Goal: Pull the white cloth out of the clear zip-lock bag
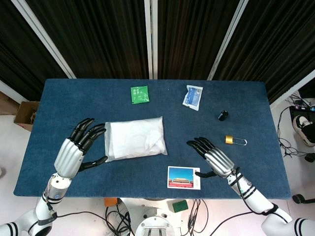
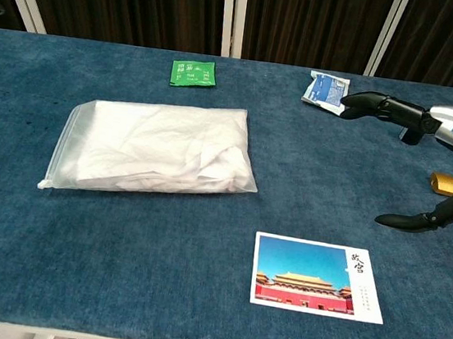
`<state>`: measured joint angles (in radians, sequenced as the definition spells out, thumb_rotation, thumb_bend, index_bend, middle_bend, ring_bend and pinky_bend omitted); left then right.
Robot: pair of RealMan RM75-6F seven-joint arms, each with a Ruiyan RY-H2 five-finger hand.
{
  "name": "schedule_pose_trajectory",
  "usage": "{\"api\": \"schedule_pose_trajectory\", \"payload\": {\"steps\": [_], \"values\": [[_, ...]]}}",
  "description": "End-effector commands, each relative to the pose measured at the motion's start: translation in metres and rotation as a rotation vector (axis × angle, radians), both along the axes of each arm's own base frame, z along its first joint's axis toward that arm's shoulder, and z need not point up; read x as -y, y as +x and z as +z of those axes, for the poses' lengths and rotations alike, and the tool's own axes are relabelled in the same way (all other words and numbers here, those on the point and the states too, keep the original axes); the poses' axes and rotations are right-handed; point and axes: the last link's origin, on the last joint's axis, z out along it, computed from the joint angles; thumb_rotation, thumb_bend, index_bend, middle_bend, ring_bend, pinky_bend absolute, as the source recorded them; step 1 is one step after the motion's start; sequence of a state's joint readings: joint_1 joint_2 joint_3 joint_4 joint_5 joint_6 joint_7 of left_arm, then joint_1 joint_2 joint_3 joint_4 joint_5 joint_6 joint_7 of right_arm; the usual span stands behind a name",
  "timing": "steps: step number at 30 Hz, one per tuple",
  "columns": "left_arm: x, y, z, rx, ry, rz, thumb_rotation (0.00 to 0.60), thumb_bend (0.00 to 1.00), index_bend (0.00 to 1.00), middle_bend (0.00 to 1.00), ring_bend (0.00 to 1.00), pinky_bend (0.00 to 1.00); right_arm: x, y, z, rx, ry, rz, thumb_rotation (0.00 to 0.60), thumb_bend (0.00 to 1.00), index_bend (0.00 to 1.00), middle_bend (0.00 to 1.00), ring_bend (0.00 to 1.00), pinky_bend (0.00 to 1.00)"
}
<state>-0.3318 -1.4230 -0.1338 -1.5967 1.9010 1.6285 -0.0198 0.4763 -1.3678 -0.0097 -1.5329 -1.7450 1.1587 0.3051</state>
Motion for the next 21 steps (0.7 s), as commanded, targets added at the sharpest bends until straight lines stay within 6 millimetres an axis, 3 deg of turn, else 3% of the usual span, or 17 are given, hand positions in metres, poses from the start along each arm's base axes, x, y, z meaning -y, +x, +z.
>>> {"api": "schedule_pose_trajectory", "payload": {"steps": [1,4,10,15,21], "values": [[-0.002,-0.002,-0.003,-0.02,-0.026,0.023,0.6,0.0,0.17,0.17,0.07,0.12,0.002,0.001,-0.001,-0.004,0.001,0.001,0.6,0.14,0.0,0.12,0.0,0.01],[-0.004,-0.012,-0.006,-0.056,-0.056,0.082,0.6,0.0,0.19,0.17,0.07,0.13,0.008,0.001,0.005,-0.011,-0.017,0.0,0.6,0.14,0.0,0.12,0.0,0.01],[-0.014,-0.046,-0.019,-0.143,-0.134,0.272,0.6,0.0,0.23,0.17,0.08,0.13,0.024,0.005,0.04,-0.065,-0.106,0.024,0.6,0.14,0.0,0.12,0.0,0.04],[-0.025,-0.072,-0.046,-0.212,-0.279,0.429,0.6,0.01,0.34,0.17,0.08,0.13,0.036,0.007,0.064,-0.135,-0.162,0.003,0.6,0.14,0.0,0.12,0.0,0.04],[-0.046,-0.095,-0.076,-0.217,-0.376,0.583,0.6,0.13,0.39,0.17,0.07,0.12,0.049,0.008,0.07,-0.217,-0.194,-0.006,0.6,0.14,0.0,0.12,0.0,0.04]]}}
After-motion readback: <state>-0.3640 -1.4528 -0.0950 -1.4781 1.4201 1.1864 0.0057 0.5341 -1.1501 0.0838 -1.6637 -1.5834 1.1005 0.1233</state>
